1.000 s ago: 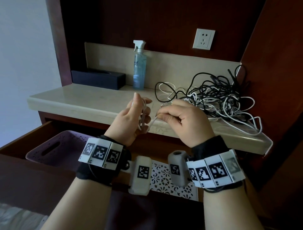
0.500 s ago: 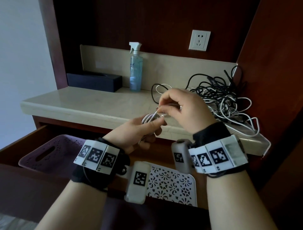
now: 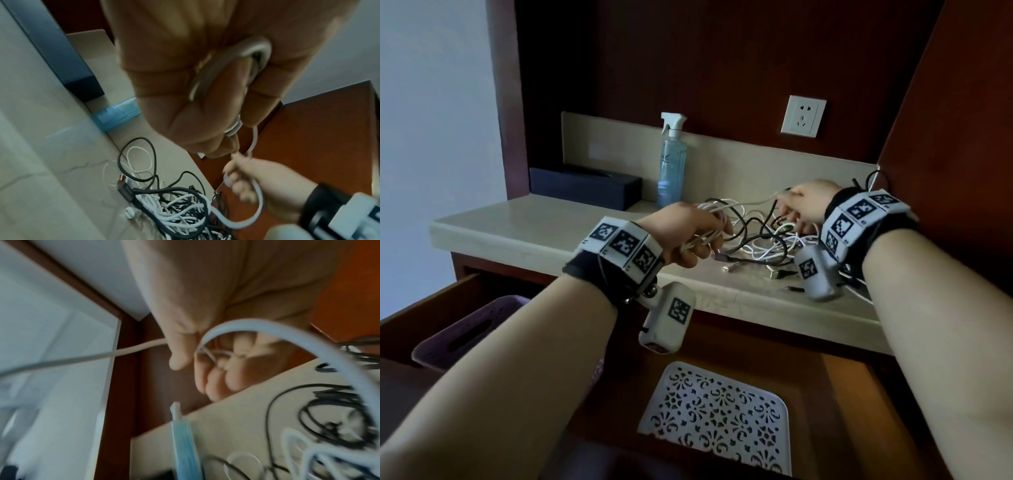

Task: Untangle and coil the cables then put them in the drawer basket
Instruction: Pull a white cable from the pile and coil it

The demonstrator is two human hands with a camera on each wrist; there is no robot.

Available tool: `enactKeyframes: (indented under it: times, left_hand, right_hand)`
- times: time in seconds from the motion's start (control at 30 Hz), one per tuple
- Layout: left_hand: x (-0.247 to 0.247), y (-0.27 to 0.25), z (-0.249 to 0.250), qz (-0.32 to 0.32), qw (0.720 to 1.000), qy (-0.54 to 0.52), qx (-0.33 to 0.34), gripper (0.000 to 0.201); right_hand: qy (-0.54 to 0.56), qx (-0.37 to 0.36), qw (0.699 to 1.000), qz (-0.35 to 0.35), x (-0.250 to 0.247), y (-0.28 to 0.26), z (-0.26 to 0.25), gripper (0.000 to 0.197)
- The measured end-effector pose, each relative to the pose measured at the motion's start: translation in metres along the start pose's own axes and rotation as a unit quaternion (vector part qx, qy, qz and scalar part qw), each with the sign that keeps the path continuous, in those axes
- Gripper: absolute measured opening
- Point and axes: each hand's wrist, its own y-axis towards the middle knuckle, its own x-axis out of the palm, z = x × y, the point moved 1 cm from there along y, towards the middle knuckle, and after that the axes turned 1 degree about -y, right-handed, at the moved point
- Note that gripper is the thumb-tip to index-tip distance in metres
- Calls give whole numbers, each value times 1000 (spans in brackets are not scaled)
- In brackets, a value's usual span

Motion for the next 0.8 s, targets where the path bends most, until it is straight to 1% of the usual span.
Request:
enactKeyframes:
  times: [0.03, 0.07, 0.1, 0.13, 0.17, 0.2, 0.23, 0.27, 0.3, 0.33, 0.37, 0.4, 0.43, 0.47, 0.5, 0.53, 0.57, 0.6, 0.63, 0.67, 0.73, 0.8]
  left_hand:
    - [-2, 4, 1, 7, 1000, 4, -3, 17]
    - [-5, 6, 1, 14, 1000, 2, -4, 17]
    - [-8, 9, 3, 18, 1000, -6, 1, 17]
    - [-12, 11, 5, 20, 1000, -19, 8, 18]
    - [-17, 13, 8, 19, 999, -35, 18, 19]
    - [-22, 13, 10, 16, 998, -57, 28, 20]
    - [-26, 13, 12, 13, 996, -83, 34, 21]
    - [-31, 12, 14, 8, 993, -110, 39, 22]
    - [-36, 10, 14, 3, 990, -132, 43, 22]
    - [-41, 8, 13, -3, 988, -147, 48, 22]
    - [-46, 6, 12, -8, 987, -153, 52, 22]
    - [-51, 4, 11, -13, 987, -153, 55, 22]
    - [-57, 2, 9, -17, 987, -152, 57, 22]
    - [-63, 0, 6, -22, 987, -152, 55, 22]
    - [-70, -2, 4, -26, 986, -158, 51, 24]
    - [-77, -4, 2, -31, 984, -169, 44, 26]
    - [-85, -7, -1, -33, 982, -181, 38, 29]
    - [-93, -10, -4, -34, 980, -191, 36, 31]
    - [-101, -13, -8, -35, 979, -199, 35, 32]
    - [-109, -17, -11, -41, 977, -205, 35, 32]
    - [-126, -27, -19, -60, 974, -215, 38, 30]
    - [-135, -35, -24, -79, 970, -227, 43, 29]
  right_hand:
    - [41, -33, 996, 66, -8, 4, -3, 27]
    - [49, -94, 980, 167, -20, 5, -8, 23]
    - [40, -170, 946, 272, -33, 3, -15, 22]
    - [24, -244, 904, 351, -44, -3, -24, 25]
    - [9, -295, 871, 392, -50, -7, -32, 30]
    - [1, -315, 864, 393, -54, -8, -37, 33]
    - [-4, -299, 882, 364, -53, -9, -38, 31]
    - [-31, -253, 916, 310, -47, -8, -36, 30]
    - [-83, -187, 950, 238, -38, -7, -33, 32]
    - [-148, -117, 969, 162, -28, -6, -28, 37]
    - [-207, -63, 971, 105, -17, -8, -24, 44]
    - [-253, -38, 964, 74, -5, -11, -23, 47]
    - [-279, -43, 957, 73, 6, -13, -26, 45]
    - [-274, -72, 954, 93, 17, -15, -31, 38]
    - [-229, -116, 960, 113, 27, -17, -39, 29]
    - [-143, -161, 969, 119, 35, -20, -48, 22]
    - [-37, -195, 974, 106, 42, -24, -59, 19]
    - [58, -216, 970, 92, 48, -30, -71, 19]
    - [110, -230, 961, 104, 54, -36, -83, 20]
    - [122, -240, 953, 138, 59, -39, -93, 20]
    - [97, -244, 942, 211, 72, -42, -114, 21]
    - [63, -226, 940, 249, 83, -45, -130, 19]
